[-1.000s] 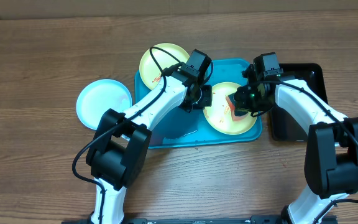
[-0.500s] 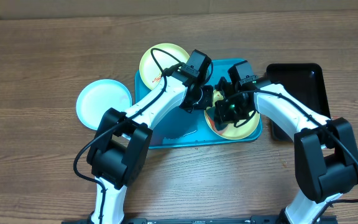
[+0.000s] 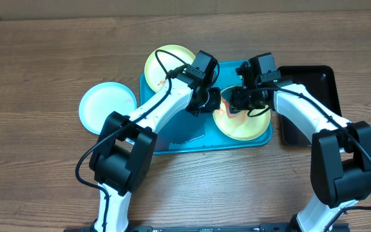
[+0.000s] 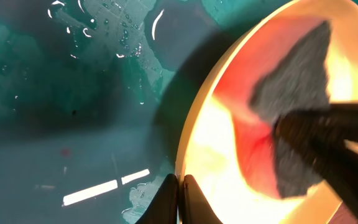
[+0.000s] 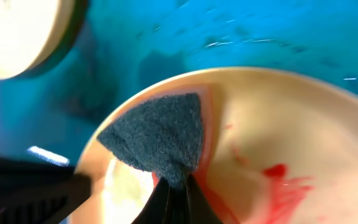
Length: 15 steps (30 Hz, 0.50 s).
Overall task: Clean dirty plates on tray and stack at the side
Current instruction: 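Bring the sponge in the right gripper onto the held yellow plate, then scrub the yellow plate's red smear with the sponge in the right gripper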
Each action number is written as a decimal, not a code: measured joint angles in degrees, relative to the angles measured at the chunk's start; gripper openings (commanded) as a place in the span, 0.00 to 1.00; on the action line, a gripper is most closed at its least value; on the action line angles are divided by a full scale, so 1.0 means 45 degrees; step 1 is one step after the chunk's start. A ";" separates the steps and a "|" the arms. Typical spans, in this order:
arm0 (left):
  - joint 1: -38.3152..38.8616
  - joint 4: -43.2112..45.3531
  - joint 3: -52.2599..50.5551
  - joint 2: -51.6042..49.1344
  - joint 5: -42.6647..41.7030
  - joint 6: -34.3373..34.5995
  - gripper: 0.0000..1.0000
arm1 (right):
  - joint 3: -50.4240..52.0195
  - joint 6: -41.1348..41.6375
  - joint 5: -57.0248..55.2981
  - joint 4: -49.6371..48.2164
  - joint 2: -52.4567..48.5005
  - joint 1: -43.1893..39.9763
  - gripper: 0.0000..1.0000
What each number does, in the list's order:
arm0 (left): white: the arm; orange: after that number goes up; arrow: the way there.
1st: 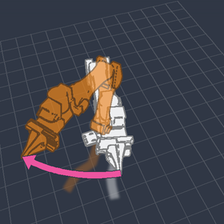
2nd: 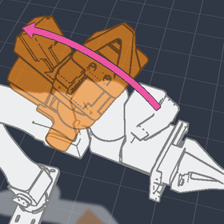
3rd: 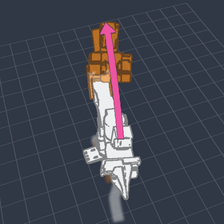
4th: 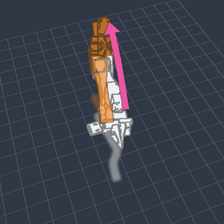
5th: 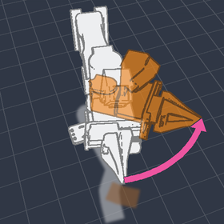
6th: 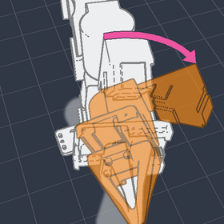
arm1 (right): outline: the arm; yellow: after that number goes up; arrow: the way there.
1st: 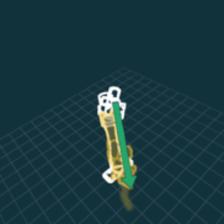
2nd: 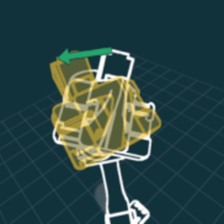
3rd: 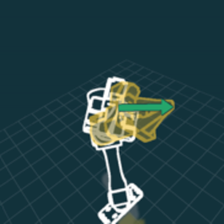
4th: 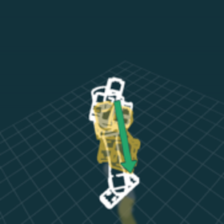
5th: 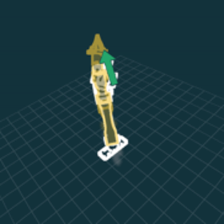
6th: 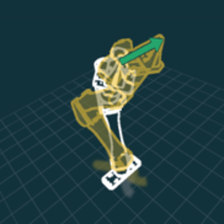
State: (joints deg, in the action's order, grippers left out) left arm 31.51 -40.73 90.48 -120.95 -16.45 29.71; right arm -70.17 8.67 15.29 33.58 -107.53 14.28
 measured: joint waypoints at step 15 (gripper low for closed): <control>0.0005 -0.0223 0.0000 0.0000 -0.0219 -0.0005 0.04 | -0.0019 0.1880 -0.2934 0.0845 0.0000 -0.0583 0.04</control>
State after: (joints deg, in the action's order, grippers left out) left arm 31.53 -41.74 90.48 -120.95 -17.43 29.69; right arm -70.26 17.12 2.09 37.39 -107.53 11.66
